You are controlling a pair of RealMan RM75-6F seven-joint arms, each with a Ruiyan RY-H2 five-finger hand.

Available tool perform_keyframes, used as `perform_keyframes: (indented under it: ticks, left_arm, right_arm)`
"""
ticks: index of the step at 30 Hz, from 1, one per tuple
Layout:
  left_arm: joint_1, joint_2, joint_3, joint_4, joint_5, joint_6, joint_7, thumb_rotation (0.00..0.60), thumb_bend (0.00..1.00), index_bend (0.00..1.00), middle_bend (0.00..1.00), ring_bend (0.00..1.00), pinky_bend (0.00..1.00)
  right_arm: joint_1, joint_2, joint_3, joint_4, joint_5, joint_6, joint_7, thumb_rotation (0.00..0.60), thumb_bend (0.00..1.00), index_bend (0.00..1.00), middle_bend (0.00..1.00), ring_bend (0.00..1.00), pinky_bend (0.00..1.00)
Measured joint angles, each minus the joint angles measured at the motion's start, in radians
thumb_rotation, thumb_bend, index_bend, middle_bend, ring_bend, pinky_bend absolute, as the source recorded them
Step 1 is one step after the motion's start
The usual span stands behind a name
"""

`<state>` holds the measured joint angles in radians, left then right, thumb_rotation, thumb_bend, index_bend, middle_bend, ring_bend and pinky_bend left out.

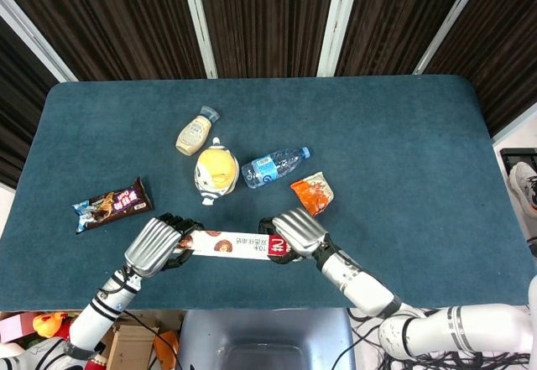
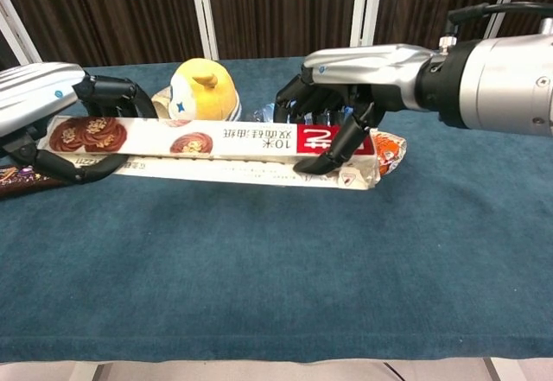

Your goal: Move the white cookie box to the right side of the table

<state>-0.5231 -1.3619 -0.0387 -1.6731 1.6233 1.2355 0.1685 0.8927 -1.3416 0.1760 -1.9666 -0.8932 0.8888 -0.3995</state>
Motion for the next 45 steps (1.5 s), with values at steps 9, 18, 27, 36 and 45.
perform_keyframes:
  ticks: [9, 18, 27, 36, 45]
  left_arm:
    - [0.001, 0.001, 0.025, 0.069, 0.08, 0.053, -0.205, 0.589, 0.25, 0.14, 0.28, 0.25, 0.27]
    - [0.013, 0.024, 0.037, 0.155, 0.179, 0.192, -0.391, 0.426, 0.21, 0.06, 0.12, 0.08, 0.18]
    - [0.087, 0.069, 0.04, 0.28, 0.075, 0.227, -0.413, 0.459, 0.22, 0.06, 0.12, 0.08, 0.18]
    - [0.124, 0.026, 0.054, 0.438, -0.021, 0.136, -0.497, 0.531, 0.24, 0.04, 0.13, 0.07, 0.17]
    - [0.13, 0.018, 0.057, 0.447, -0.024, 0.117, -0.469, 0.551, 0.24, 0.04, 0.13, 0.07, 0.17]
  right_arm:
    - [-0.013, 0.024, -0.014, 0.012, -0.047, 0.024, 0.02, 0.6, 0.33, 0.83, 0.62, 0.61, 0.57]
    - [-0.068, 0.073, -0.066, 0.036, -0.126, 0.098, 0.0, 0.6, 0.33, 0.83, 0.62, 0.61, 0.57]
    - [-0.238, 0.143, -0.188, 0.147, -0.365, 0.221, 0.138, 0.6, 0.34, 0.8, 0.62, 0.6, 0.56]
    - [-0.37, 0.115, -0.273, 0.524, -0.477, 0.259, 0.396, 0.6, 0.33, 0.58, 0.52, 0.46, 0.44]
    - [-0.434, 0.088, -0.308, 0.7, -0.526, 0.187, 0.534, 0.6, 0.15, 0.0, 0.04, 0.02, 0.11]
